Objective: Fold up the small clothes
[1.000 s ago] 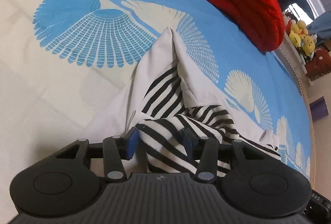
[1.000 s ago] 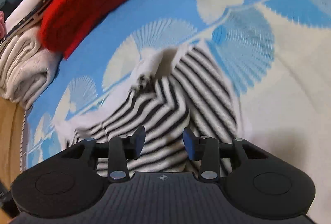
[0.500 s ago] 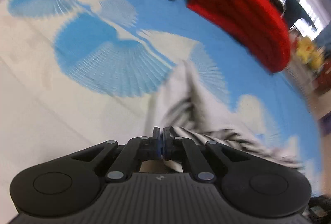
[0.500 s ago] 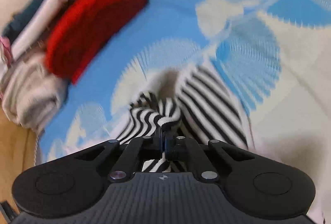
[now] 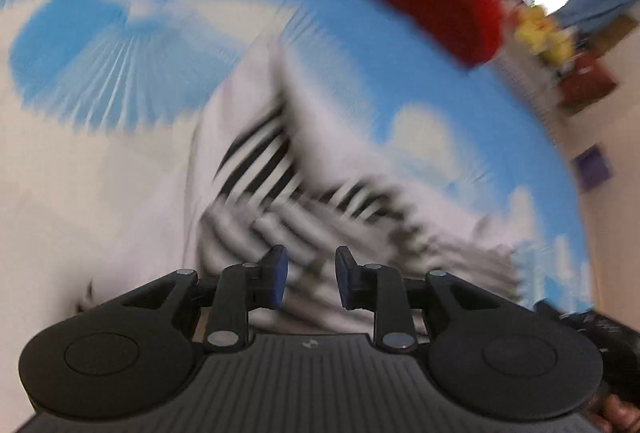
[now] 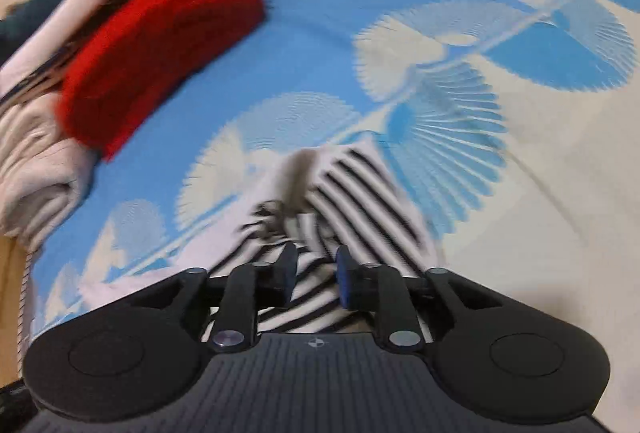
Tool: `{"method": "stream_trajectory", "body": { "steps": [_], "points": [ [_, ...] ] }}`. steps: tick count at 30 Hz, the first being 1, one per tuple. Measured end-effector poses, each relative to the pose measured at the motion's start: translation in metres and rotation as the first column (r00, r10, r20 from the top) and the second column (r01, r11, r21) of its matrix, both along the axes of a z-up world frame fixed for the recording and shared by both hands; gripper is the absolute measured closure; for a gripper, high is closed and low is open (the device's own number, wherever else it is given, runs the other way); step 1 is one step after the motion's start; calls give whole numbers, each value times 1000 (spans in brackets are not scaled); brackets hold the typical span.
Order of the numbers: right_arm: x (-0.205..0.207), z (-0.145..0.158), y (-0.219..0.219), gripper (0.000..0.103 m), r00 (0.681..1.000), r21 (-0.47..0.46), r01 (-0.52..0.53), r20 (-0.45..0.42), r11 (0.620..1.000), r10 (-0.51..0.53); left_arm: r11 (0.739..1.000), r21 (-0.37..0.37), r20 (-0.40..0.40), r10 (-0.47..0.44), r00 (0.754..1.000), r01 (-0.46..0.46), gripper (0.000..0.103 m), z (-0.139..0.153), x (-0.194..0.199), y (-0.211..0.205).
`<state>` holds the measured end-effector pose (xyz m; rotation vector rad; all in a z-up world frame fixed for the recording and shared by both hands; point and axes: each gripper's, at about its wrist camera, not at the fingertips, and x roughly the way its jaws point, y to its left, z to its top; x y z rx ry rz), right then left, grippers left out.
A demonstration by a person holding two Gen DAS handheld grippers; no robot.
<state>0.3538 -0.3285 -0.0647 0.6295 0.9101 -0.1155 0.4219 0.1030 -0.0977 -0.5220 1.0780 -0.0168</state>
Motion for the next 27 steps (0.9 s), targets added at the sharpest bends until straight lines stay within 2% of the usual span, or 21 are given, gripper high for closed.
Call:
{"method": "stream_trajectory", "body": {
  "steps": [1, 3, 5, 7, 10, 11, 12, 13, 14, 16, 18, 19, 23, 25, 27],
  "points": [
    [3, -5, 3, 77, 999, 36, -36, -13, 999, 36, 999, 31, -55, 23, 998, -21, 79, -10, 1, 3],
    [5, -19, 5, 76, 993, 103, -71, -85, 992, 80, 997, 30, -87, 78, 993, -75, 92, -19, 2, 16],
    [8, -35, 4, 76, 980, 85, -57, -188, 995, 73, 997, 57, -66, 63, 996, -59, 92, -12, 2, 15],
    [8, -41, -1, 76, 980, 78, -34, -193, 996, 49, 993, 113, -22, 16, 1000, -13, 90, -1, 0, 7],
    [8, -35, 2, 75, 982, 44, -80, -168, 996, 86, 991, 117, 36, -69, 997, 65, 82, 4, -5, 0],
    [8, -35, 5, 72, 980, 35, -113, -162, 993, 117, 987, 134, 25, -90, 996, 86, 80, 0, -7, 0],
    [5, -35, 4, 72, 975, 31, -145, -164, 989, 148, 983, 144, -23, -109, 994, 111, 82, -8, -6, 1],
    [4, -36, 4, 72, 970, 29, -167, -173, 986, 169, 984, 123, -58, -122, 991, 128, 84, -14, -9, 6],
    [-1, -33, 1, 72, 969, 27, -168, -179, 985, 170, 987, 109, -52, -110, 993, 115, 84, -9, -15, 11],
    [-17, -17, -7, 72, 977, 11, -135, -166, 991, 135, 980, 156, -17, -120, 993, 121, 82, 16, -30, 13],
    [-39, 12, -14, 72, 988, -8, -106, -116, 994, 105, 964, 219, 46, -163, 986, 149, 81, 42, -48, 12],
    [-52, 27, -17, 72, 992, -16, -104, -79, 994, 103, 962, 226, 60, -169, 984, 151, 81, 54, -59, 15],
    [-125, 77, -30, 66, 993, -96, -111, 31, 989, 114, 974, 176, 111, -164, 980, 143, 77, 88, -115, 20],
    [-163, 87, -33, 63, 994, -122, -91, 56, 988, 99, 967, 198, 125, -188, 974, 161, 67, 95, -152, 17],
    [-195, 86, -36, 63, 995, -116, -69, 58, 991, 76, 965, 202, 115, -192, 975, 167, 63, 92, -191, 17]
  ]
}}
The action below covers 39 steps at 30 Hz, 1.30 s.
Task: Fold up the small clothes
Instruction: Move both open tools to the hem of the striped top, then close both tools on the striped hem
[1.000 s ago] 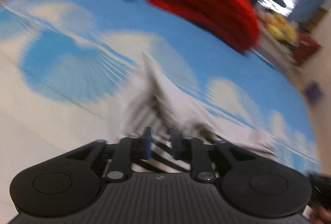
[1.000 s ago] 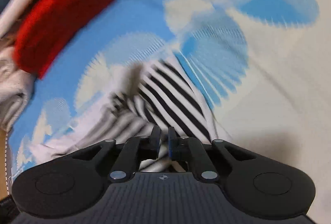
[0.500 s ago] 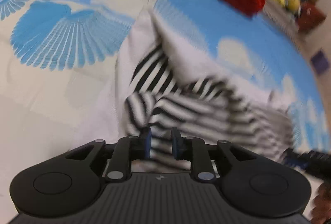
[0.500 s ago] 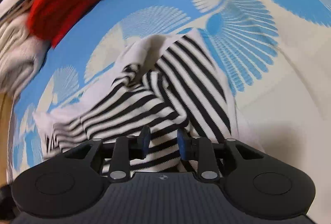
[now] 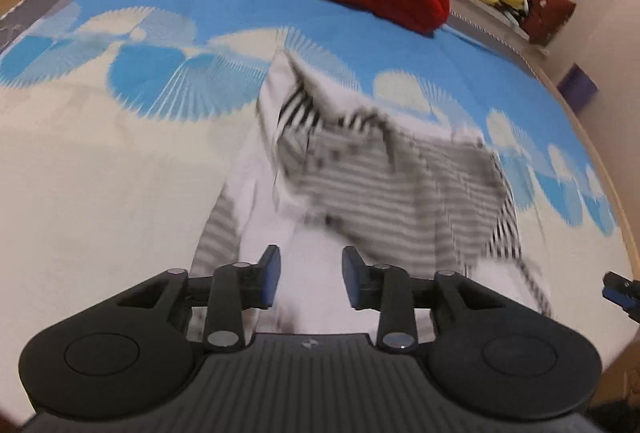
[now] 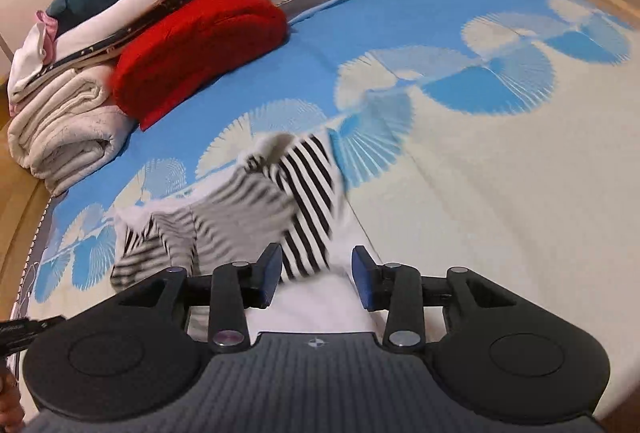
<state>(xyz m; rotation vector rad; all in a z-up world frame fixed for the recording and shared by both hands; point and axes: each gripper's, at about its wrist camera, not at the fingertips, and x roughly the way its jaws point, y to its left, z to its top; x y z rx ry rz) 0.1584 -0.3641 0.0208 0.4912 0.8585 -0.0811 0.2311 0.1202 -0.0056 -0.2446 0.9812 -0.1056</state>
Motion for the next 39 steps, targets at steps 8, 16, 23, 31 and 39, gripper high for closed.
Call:
{"method": "stream_trajectory", "body": {
  "steps": [8, 16, 23, 31, 39],
  "points": [
    [-84, -55, -1, 61, 985, 25, 86, -152, 996, -82, 991, -11, -183, 126, 975, -130, 37, -66, -89, 23],
    [-87, -75, 3, 57, 971, 84, 72, -236, 994, -51, 980, -109, -181, 147, 972, -168, 19, -55, -92, 31],
    [-88, -86, 10, 57, 961, 41, 44, -276, 998, -31, 976, -58, -252, 187, 949, -208, 28, -94, -93, 33],
    [-90, -93, 12, 100, 952, 24, 49, -302, 998, -40, 987, -68, -202, 131, 971, -147, 93, -84, -99, 27],
    [-106, -91, 2, 95, 948, 77, 138, -300, 987, -109, 963, -149, -294, 174, 940, -225, 70, -98, -102, 37]
  ]
}}
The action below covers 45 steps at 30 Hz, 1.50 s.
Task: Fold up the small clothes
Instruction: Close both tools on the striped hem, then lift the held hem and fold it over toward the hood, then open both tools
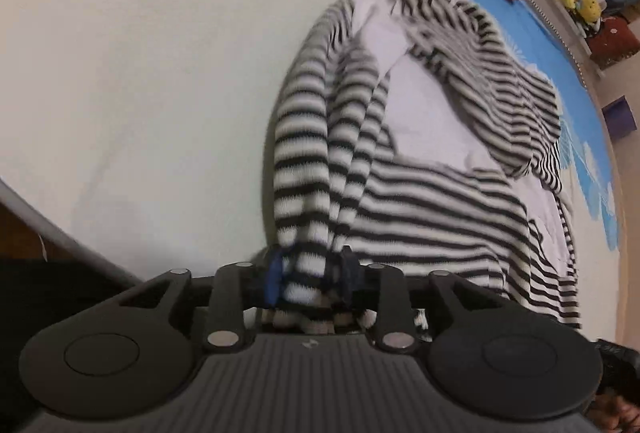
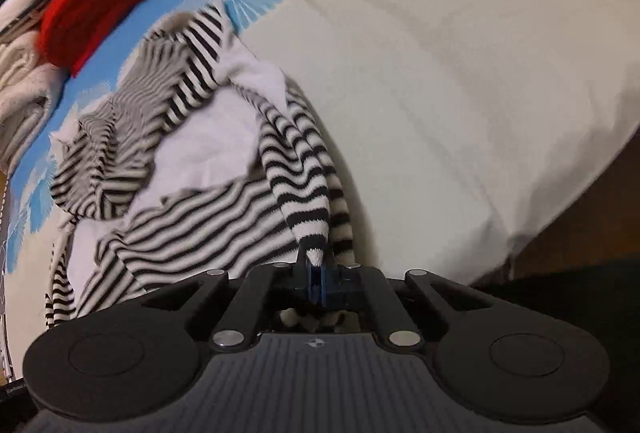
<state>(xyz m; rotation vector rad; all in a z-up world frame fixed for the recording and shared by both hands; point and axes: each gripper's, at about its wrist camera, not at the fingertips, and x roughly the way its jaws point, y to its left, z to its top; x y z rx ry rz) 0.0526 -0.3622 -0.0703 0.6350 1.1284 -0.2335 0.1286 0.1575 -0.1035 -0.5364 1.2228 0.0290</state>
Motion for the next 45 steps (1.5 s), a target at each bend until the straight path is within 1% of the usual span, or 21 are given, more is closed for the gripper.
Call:
{"method": "stream_trajectory", "body": {
  "steps": [2, 6, 8, 9, 11, 13, 16, 17, 18, 19, 21, 23, 25, 28, 31, 34, 36, 39, 42, 43, 45],
  "points": [
    [1, -8, 3, 95, 999, 25, -20, -25, 999, 21, 1000, 7, 2, -6, 1000, 6, 70, 0, 0, -1],
    [5, -13, 10, 94, 998, 4, -56, -41, 998, 57, 999, 33, 4, -23, 1000, 23, 70, 1, -1, -4],
    [5, -14, 10, 94, 997, 7, -59, -43, 998, 59, 999, 43, 6, -33, 999, 33, 76, 1, -1, -4],
    [6, -13, 11, 94, 997, 8, -61, -43, 998, 61, 998, 47, 14, -42, 999, 41, 87, 2, -1, -4],
    [6, -12, 14, 96, 996, 5, -78, -39, 997, 78, 997, 58, 55, -44, 998, 40, 91, 9, -2, -5],
    [6, -6, 13, 100, 997, -14, -80, -14, 997, 80, 996, 83, 95, -54, 994, 46, 91, 17, -4, -7],
    [5, 2, 10, 100, 996, -10, -81, 26, 997, 81, 998, 63, 86, -32, 996, 27, 87, 16, -3, -4],
    [5, 2, 9, 98, 996, -1, -82, 24, 997, 82, 998, 54, 70, -31, 997, 27, 85, 13, -3, -4],
    [6, 0, 8, 95, 997, 8, -81, 15, 997, 81, 998, 43, 47, -37, 998, 35, 78, 8, -2, -4],
    [6, -4, 8, 94, 997, 11, -78, -4, 997, 78, 998, 43, 29, -41, 999, 40, 75, 5, -2, -4],
    [8, -13, 10, 88, 995, 26, -93, -44, 995, 94, 997, 65, 21, -48, 999, 46, 75, 3, -2, -6],
    [8, -15, 13, 88, 994, 17, -97, -53, 995, 98, 996, 72, 23, -50, 999, 48, 75, 3, -2, -6],
    [9, -14, 14, 88, 993, 11, -108, -48, 994, 108, 996, 69, 31, -53, 998, 51, 89, 4, -1, -6],
    [7, -8, 16, 99, 994, 7, -109, -21, 994, 109, 994, 96, 82, -67, 994, 59, 94, 18, -1, -9],
    [5, 12, 14, 100, 993, -6, -103, 61, 995, 103, 994, 84, 162, -76, 984, 63, 95, 46, -3, -11],
    [-2, 44, 6, 100, 981, 16, -91, 174, 996, 86, 992, 88, 273, -112, 955, 92, 96, 87, -11, -12],
    [-10, 71, 1, 100, 962, 17, -89, 261, 996, 82, 991, 83, 339, -129, 932, 107, 98, 115, -22, -9],
    [-27, 111, -5, 101, 931, 32, -102, 355, 994, 85, 992, 50, 401, -124, 907, 113, 100, 153, -41, 1],
    [-54, 157, -9, 101, 882, 19, -135, 458, 991, 112, 991, 19, 461, -125, 878, 131, 100, 191, -61, 14],
    [-62, 167, -11, 101, 871, 29, -138, 479, 990, 108, 990, 24, 478, -136, 868, 142, 100, 199, -66, 15],
    [-73, 184, -15, 101, 849, 34, -149, 517, 988, 110, 988, 22, 476, -146, 867, 154, 100, 204, -67, 16]
  ]
}}
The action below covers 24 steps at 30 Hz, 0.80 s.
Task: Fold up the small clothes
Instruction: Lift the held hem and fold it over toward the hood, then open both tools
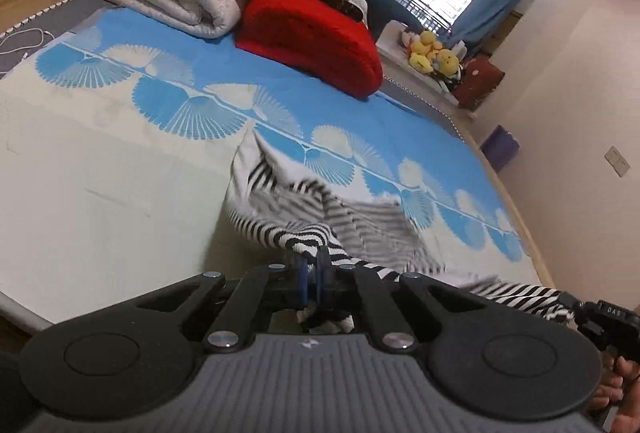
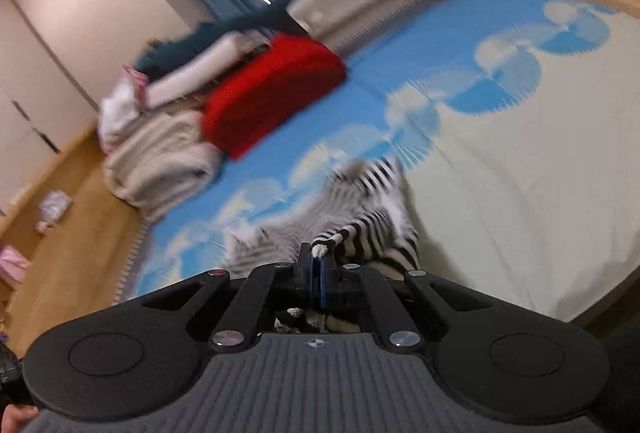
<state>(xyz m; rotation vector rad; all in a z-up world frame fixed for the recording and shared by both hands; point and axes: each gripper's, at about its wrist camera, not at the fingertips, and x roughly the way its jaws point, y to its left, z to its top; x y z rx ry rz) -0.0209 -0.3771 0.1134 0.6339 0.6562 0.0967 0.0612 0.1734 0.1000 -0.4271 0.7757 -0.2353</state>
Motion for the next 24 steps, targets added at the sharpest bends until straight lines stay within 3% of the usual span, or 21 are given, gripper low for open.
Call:
{"method": "stream_trajectory", "body": {
  "steps": [4, 7, 10, 13, 15, 18, 20, 21, 23, 24],
  "points": [
    [13, -6, -12, 101, 999, 33, 23, -40, 999, -22, 999, -49, -61, -8, 998, 5, 100, -14, 26, 3],
    [46, -20, -16, 101, 995, 25, 39, -93, 999, -36, 998, -58, -97, -3, 995, -3, 100, -34, 76, 6],
    [103, -35, -15, 101, 993, -3, 28, -115, 1000, -29, 998, -60, -121, 8, 993, -15, 100, -57, 149, 7],
    [186, -58, -13, 100, 991, -30, 0, -135, 1000, -4, 998, -43, -124, 36, 992, -42, 98, -80, 220, 8],
    [236, -75, -14, 99, 990, -45, -2, -142, 999, -5, 993, -40, -124, 105, 987, -111, 95, -98, 255, 14],
    [280, -101, -23, 88, 984, -67, 80, -156, 995, -89, 979, -117, -147, 148, 978, -166, 94, -131, 271, 26],
    [284, -117, -29, 76, 981, -78, 122, -141, 990, -132, 978, -113, -215, 150, 965, -177, 94, -142, 275, 24],
    [282, -126, -32, 76, 980, -63, 126, -150, 990, -134, 981, -119, -211, 128, 969, -156, 94, -142, 274, 20],
    [279, -135, -31, 76, 975, -44, 99, -196, 994, -105, 991, -109, -167, 53, 984, -72, 80, -136, 273, 7],
    [277, -134, -27, 76, 982, -46, 61, -176, 997, -68, 996, -92, -148, 4, 989, -18, 60, -135, 274, -1]
  ]
}}
